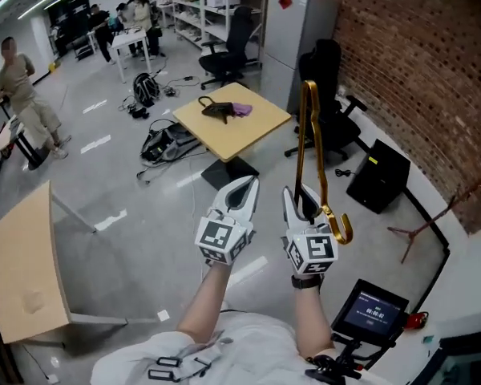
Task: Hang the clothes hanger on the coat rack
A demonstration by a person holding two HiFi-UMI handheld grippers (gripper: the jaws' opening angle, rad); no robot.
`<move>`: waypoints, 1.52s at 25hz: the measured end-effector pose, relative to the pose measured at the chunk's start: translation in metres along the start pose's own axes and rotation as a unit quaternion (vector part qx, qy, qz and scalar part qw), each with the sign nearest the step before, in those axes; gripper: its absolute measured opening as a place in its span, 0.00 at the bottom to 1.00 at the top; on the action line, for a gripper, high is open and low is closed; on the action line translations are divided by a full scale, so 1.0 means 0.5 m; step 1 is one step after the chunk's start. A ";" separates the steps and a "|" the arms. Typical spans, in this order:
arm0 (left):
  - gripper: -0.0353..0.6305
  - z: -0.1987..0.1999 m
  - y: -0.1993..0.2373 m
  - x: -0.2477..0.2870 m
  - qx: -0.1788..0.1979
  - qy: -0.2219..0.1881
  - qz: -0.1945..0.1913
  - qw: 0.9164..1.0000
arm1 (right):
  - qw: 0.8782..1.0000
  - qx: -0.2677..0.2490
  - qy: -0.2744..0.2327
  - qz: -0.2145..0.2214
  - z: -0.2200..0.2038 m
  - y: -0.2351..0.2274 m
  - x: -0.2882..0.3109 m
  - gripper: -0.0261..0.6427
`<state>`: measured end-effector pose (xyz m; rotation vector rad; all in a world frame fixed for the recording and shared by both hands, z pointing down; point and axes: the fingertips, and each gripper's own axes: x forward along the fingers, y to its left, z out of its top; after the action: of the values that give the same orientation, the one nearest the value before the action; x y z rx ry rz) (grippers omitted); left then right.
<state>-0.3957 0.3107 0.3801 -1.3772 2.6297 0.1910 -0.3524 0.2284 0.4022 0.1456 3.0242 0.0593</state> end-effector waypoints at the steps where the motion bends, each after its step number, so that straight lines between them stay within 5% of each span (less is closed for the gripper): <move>1: 0.05 -0.018 -0.070 0.040 -0.001 -0.004 -0.029 1.000 | 1.000 -0.006 0.001 -0.028 0.003 -0.065 -0.047 0.21; 6: 0.05 -0.098 -0.498 0.220 -0.031 -0.019 -0.194 0.980 | 0.980 -0.040 0.009 -0.196 0.025 -0.377 -0.365 0.21; 14: 0.06 -0.181 -1.086 0.312 -0.063 -0.001 -0.380 0.923 | 0.901 -0.026 0.024 -0.432 0.028 -0.712 -0.895 0.21; 18: 0.06 -0.216 -1.293 0.319 -0.059 0.022 -0.438 0.897 | 0.870 -0.006 0.023 -0.492 0.011 -0.795 -1.080 0.21; 22: 0.06 -0.262 -1.398 0.356 -0.065 0.052 -0.464 0.882 | 0.857 -0.002 0.034 -0.514 -0.022 -0.849 -1.144 0.21; 27: 0.06 -0.304 -1.528 0.457 -0.078 0.047 -0.489 0.868 | 0.849 -0.009 0.047 -0.527 -0.040 -0.983 -1.192 0.21; 31: 0.06 -0.334 -1.648 0.608 -0.084 0.054 -0.500 0.860 | 0.857 -0.009 0.067 -0.511 -0.053 -1.163 -1.207 0.21; 38: 0.05 -0.321 -1.715 0.877 -0.106 0.010 -0.470 0.876 | 0.859 -0.023 0.093 -0.503 -0.041 -1.436 -1.166 0.21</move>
<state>0.0506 -0.5569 0.4160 -2.5279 1.6781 0.3218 0.1547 -0.5434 0.4553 -1.4879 2.8408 0.0504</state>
